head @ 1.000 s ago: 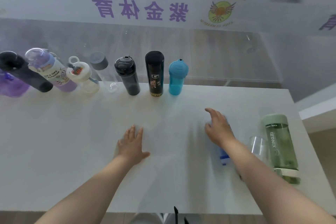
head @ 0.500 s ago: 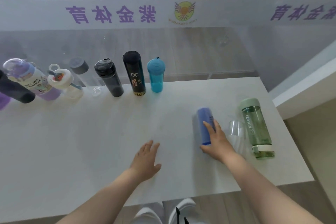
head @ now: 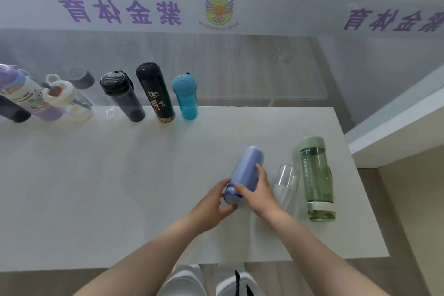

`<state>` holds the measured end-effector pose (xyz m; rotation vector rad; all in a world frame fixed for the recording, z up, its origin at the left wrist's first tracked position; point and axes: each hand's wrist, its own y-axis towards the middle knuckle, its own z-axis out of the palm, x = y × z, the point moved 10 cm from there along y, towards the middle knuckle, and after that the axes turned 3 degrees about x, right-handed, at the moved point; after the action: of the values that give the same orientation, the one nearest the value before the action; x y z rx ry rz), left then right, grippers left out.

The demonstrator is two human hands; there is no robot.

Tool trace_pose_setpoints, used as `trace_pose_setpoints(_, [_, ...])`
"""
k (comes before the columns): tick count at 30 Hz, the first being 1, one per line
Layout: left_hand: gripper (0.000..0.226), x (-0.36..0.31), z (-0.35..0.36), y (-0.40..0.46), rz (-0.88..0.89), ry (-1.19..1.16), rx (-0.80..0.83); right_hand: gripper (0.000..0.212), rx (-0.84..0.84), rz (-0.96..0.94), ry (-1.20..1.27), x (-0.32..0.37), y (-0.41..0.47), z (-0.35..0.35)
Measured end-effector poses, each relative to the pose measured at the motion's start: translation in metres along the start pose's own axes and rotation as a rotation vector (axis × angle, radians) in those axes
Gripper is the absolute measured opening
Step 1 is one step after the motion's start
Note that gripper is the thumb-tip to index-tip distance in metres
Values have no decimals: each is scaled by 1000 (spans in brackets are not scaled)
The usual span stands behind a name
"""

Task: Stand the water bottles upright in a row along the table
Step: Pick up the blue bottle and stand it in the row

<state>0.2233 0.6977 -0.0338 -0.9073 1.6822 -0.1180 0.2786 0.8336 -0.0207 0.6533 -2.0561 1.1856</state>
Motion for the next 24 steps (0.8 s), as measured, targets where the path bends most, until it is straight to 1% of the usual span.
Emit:
trace_pose_setpoints(3, [55, -10, 1, 1, 4, -168, -99, 100, 22, 32, 86, -5, 1, -9])
trace_pose_setpoints(5, [51, -20, 1, -2, 19, -222, -142, 102, 55, 67, 139, -9, 1, -13])
trace_pose_setpoints(6, [49, -26, 0, -3, 29, -239, -158, 98, 80, 83, 183, -11, 1, -14])
trace_pose_setpoints(7, [50, -31, 0, -4, 37, -250, -177, 91, 102, 88, 238, -11, 1, -16])
trace_pose_setpoints(10, [51, -40, -6, -4, 60, -273, -235, 54, 160, 102, 422, -3, -1, -24])
trace_pose_setpoints(11, [51, -43, -8, -4, 59, -276, -249, 44, 171, 101, 445, 0, -1, -28])
trace_pose_setpoints(13, [48, -49, -15, -5, 53, -270, -282, 38, 181, 56, 400, 4, -1, -36])
trace_pose_setpoints(15, [41, -58, -24, -5, 47, -273, -322, 42, 169, -59, 236, 14, -3, -47])
trace_pose_setpoints(17, [33, -67, -31, -5, 23, -307, -353, 53, 162, -234, 21, 30, -9, -53])
trace_pose_setpoints(20, [33, -76, -39, -3, -19, -360, -385, 65, 142, -466, -236, 54, -18, -52])
trace_pose_setpoints(22, [36, -83, -41, 1, -41, -364, -386, 80, 105, -526, -296, 60, -17, -51])
trace_pose_setpoints(24, [37, -87, -42, 6, -54, -355, -379, 89, 73, -548, -306, 67, -17, -52])
